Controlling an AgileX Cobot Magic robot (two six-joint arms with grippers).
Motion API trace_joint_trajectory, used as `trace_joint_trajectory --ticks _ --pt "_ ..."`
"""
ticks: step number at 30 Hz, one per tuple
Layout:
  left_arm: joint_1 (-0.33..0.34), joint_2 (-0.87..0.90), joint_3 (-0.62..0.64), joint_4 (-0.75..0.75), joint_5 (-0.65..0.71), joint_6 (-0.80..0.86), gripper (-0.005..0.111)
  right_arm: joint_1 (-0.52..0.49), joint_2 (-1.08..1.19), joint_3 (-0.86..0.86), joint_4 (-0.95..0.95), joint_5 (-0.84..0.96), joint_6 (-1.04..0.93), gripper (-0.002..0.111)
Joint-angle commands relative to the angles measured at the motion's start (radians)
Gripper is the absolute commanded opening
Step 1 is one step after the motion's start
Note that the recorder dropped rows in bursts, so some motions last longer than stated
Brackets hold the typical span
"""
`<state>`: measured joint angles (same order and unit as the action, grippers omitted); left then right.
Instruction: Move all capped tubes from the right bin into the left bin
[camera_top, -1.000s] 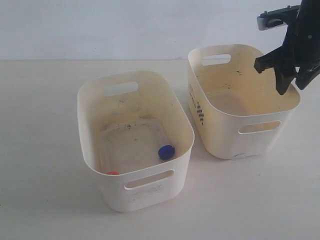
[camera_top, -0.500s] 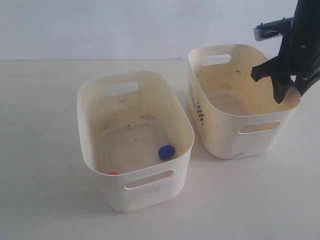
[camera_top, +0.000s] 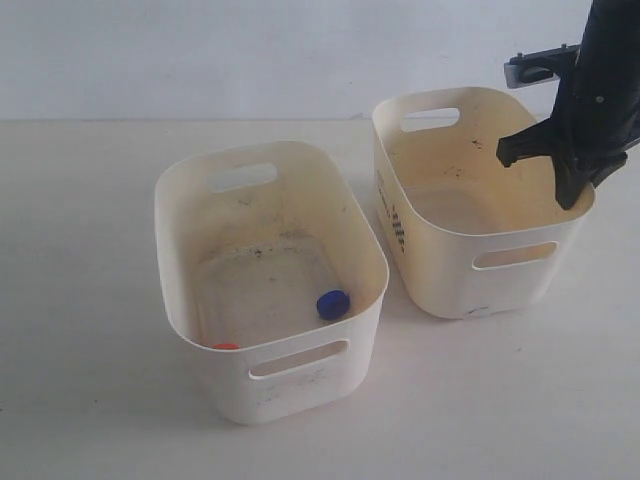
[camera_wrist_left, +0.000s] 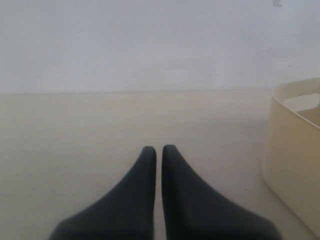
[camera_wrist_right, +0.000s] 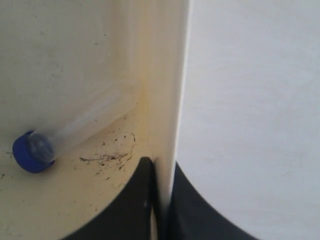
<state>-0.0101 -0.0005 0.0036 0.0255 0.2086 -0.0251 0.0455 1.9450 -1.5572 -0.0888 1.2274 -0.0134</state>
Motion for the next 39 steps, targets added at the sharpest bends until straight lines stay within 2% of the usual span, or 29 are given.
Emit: trace_joint_trajectory --ticks 1,39 --pt "0.000 0.000 -0.004 -0.006 -0.006 -0.010 0.004 -0.006 -0.004 -0.001 -0.027 -0.006 0.007 0.000" --pt "0.000 0.000 -0.004 -0.006 -0.006 -0.010 0.004 -0.006 -0.067 -0.001 0.105 -0.006 0.013 0.000"
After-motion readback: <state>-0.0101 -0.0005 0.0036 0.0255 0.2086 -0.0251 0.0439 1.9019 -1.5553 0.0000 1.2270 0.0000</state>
